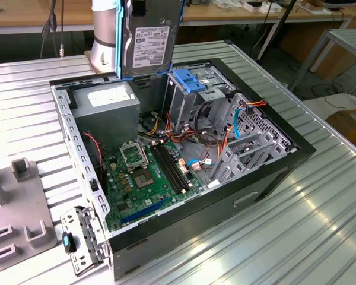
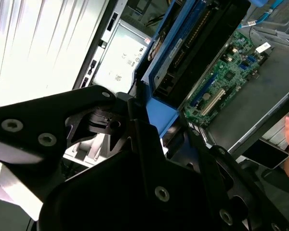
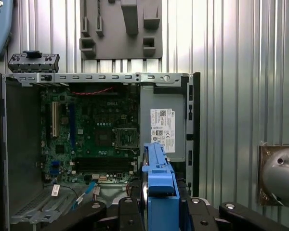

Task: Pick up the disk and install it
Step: 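Insert the disk into the insertion slot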

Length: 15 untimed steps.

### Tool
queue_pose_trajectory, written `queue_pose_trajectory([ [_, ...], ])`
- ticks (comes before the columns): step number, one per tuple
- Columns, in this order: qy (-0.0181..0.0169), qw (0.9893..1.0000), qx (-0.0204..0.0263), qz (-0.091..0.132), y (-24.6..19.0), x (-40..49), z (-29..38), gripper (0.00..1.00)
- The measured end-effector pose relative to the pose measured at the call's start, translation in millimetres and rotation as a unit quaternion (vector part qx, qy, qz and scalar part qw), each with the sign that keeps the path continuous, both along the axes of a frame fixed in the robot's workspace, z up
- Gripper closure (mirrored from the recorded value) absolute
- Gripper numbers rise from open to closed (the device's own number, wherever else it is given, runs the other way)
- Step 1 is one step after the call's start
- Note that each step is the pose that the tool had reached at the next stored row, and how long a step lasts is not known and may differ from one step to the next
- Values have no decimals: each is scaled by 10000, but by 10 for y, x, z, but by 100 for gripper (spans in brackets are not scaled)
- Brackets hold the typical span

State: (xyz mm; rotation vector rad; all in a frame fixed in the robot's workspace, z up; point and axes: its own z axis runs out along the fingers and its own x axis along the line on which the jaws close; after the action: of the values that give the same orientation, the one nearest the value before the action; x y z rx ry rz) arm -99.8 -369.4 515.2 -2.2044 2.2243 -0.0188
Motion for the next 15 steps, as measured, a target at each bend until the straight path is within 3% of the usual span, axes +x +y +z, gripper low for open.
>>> queue_pose_trajectory([
  [2,0,10000,-12,0,-7,0,0,63],
  [7,0,10000,-68,0,-143,1,-20,63],
  [9,0,10000,-87,0,-229,1,-32,63],
  [10,0,10000,-88,0,-251,1,-34,63],
  [11,-22,10000,-88,0,-287,1,-34,63],
  [12,-111,9999,-88,-2,-301,1,-34,63],
  [13,-224,9997,-88,-2,-307,1,-34,63],
  [15,-235,9997,-88,-1,-320,2,-37,63],
])
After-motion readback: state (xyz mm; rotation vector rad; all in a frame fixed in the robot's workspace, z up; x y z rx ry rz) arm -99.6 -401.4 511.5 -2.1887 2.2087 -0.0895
